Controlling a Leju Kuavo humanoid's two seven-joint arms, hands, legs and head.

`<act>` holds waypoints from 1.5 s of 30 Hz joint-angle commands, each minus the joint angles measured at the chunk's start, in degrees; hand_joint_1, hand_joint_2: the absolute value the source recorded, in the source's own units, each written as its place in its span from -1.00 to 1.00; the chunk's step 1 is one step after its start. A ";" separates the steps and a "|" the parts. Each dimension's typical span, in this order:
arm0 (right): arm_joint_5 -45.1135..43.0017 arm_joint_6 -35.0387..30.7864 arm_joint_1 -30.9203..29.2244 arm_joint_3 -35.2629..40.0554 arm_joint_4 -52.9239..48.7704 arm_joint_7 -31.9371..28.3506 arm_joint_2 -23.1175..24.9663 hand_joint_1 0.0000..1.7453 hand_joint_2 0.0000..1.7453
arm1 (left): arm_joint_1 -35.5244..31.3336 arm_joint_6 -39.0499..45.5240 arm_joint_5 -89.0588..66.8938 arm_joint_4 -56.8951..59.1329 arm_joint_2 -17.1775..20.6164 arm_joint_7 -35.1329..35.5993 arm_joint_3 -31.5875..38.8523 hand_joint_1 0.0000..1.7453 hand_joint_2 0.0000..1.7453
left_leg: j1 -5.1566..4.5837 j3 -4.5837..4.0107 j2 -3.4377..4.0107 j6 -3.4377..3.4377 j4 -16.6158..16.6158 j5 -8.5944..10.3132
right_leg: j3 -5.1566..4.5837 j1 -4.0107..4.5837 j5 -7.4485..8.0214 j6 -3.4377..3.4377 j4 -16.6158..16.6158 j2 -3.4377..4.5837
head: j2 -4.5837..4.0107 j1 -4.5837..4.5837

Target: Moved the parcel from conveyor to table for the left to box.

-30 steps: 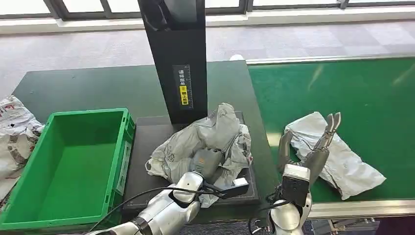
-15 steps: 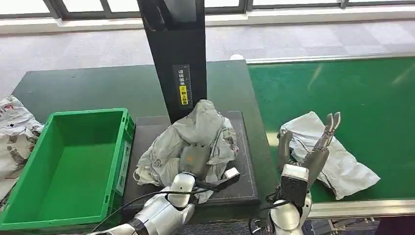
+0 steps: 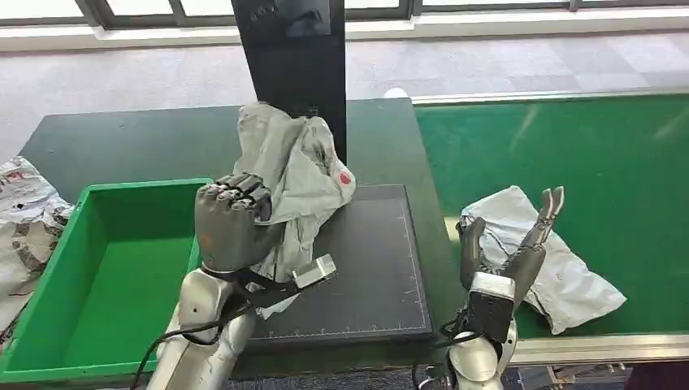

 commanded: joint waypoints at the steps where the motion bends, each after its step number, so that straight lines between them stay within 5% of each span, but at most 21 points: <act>1: -1.69 0.02 -2.74 -0.47 4.68 0.09 1.25 -1.00 1.00 | 2.81 -0.20 7.41 -23.38 -6.97 -9.74 21.28 1.00 1.00 | 0.04 0.08 0.59 0.02 0.04 -0.10 | -0.13 0.04 0.07 -0.06 0.04 0.42 | 0.00 0.00; 7: -1.87 0.02 -3.01 0.51 5.09 0.09 1.23 -1.00 1.00 | 2.04 -0.20 12.18 -27.13 -6.97 -12.36 26.76 1.00 1.00 | 0.00 0.06 0.34 0.00 0.04 -0.06 | -0.09 0.14 0.03 -0.02 0.05 0.19 | 0.00 0.00; 15: -1.26 0.02 -2.72 0.76 5.28 0.09 1.66 -1.00 1.00 | -3.70 -0.20 32.73 -17.00 -6.97 -32.73 56.28 1.00 1.00 | -0.05 0.24 0.43 -0.05 -0.13 0.01 | 0.03 0.09 0.06 -0.07 0.00 0.24 | 0.00 0.00; 23: -0.48 0.02 -2.04 0.03 5.35 0.09 1.95 -1.00 1.00 | -5.48 -0.20 27.84 -5.90 -6.97 -32.88 65.53 1.00 1.00 | -0.08 0.27 0.18 -0.03 -0.17 0.06 | 0.11 0.04 0.01 -0.04 -0.03 0.02 | 0.00 -0.02; 29: -0.48 0.02 -2.04 0.03 5.35 0.09 1.95 -1.00 1.00 | -5.48 -0.20 27.84 -5.90 -6.97 -32.88 65.53 1.00 1.00 | -0.02 0.17 0.17 -0.03 -0.09 0.04 | 0.03 0.09 0.01 -0.07 -0.02 0.00 | 0.00 -0.02; 33: -0.25 0.25 -2.07 -0.53 5.34 0.09 1.99 -1.00 1.00 | -7.66 -0.20 22.39 -2.90 -6.97 -28.86 66.27 1.00 1.00 | -0.01 0.21 0.11 -0.03 -0.13 0.07 | 0.10 0.13 0.02 -0.09 -0.08 -0.09 | 0.00 -0.02; 34: -0.22 0.16 -2.24 -0.87 5.67 0.09 1.91 -1.00 1.00 | -3.71 -0.20 21.03 -3.82 -4.40 -21.63 61.77 1.00 1.00 | -0.03 0.19 0.12 -0.03 -0.11 0.06 | 0.07 0.11 0.02 -0.07 -0.05 -0.05 | 0.00 -0.02; 35: 0.15 0.37 -2.30 -1.33 5.65 0.09 2.20 -1.00 1.00 | -5.40 -0.20 17.25 -4.20 -6.97 -20.81 61.98 1.00 1.00 | -0.01 0.20 0.15 -0.02 -0.14 0.07 | 0.09 0.13 0.04 -0.08 -0.08 -0.04 | 0.00 -0.02; 36: 1.77 1.93 -2.20 -3.13 4.99 0.09 3.43 -1.00 1.00 | -6.86 -0.20 15.71 0.05 -6.97 -22.34 64.92 -0.86 1.00 | -0.03 0.24 0.24 -0.02 -0.16 0.06 | 0.10 0.12 0.05 -0.08 -0.10 0.05 | 0.00 -0.02; 37: 1.86 2.16 -1.93 -3.21 4.81 0.09 3.33 -1.00 1.00 | -5.35 -0.20 8.62 -2.93 -6.97 -13.21 58.05 -1.00 1.00 | -0.02 0.12 0.08 -0.03 -0.06 0.05 | 0.04 0.11 0.02 -0.06 -0.02 -0.06 | 0.00 -0.02; 39: 2.02 2.03 -1.82 -3.06 4.76 0.09 3.15 -1.00 1.00 | -5.09 -0.20 7.50 -1.03 -6.97 -12.08 57.91 -1.00 1.00 | 0.02 0.07 -0.05 -0.01 -0.04 0.08 | 0.02 0.16 0.01 -0.07 -0.03 -0.27 | 0.00 -0.02; 41: 2.18 2.15 -1.89 -3.37 4.87 0.09 3.09 -1.00 1.00 | -3.80 -0.20 0.03 -0.60 -6.97 -2.14 50.98 -1.00 1.00 | -0.01 0.16 0.00 -0.02 -0.12 0.09 | 0.03 0.13 0.01 -0.08 -0.07 -0.22 | 0.00 -0.02; 42: 2.58 3.16 -1.64 -3.67 4.67 0.09 3.31 -1.00 1.00 | -3.01 -0.20 -2.16 0.08 -6.97 1.40 48.44 -1.00 -1.00 | -0.01 0.07 -0.10 -0.02 -0.05 0.09 | -0.01 0.12 -0.01 -0.06 -0.02 -0.26 | 0.00 -0.02; 45: 2.82 4.01 -1.78 -3.88 5.03 0.09 3.32 -1.00 1.00 | -2.03 -0.20 -1.76 0.14 -6.97 1.77 46.87 -1.00 -1.00 | 0.03 0.09 -0.17 0.02 -0.11 0.12 | 0.10 0.18 0.01 -0.06 -0.13 -0.43 | 0.00 -0.02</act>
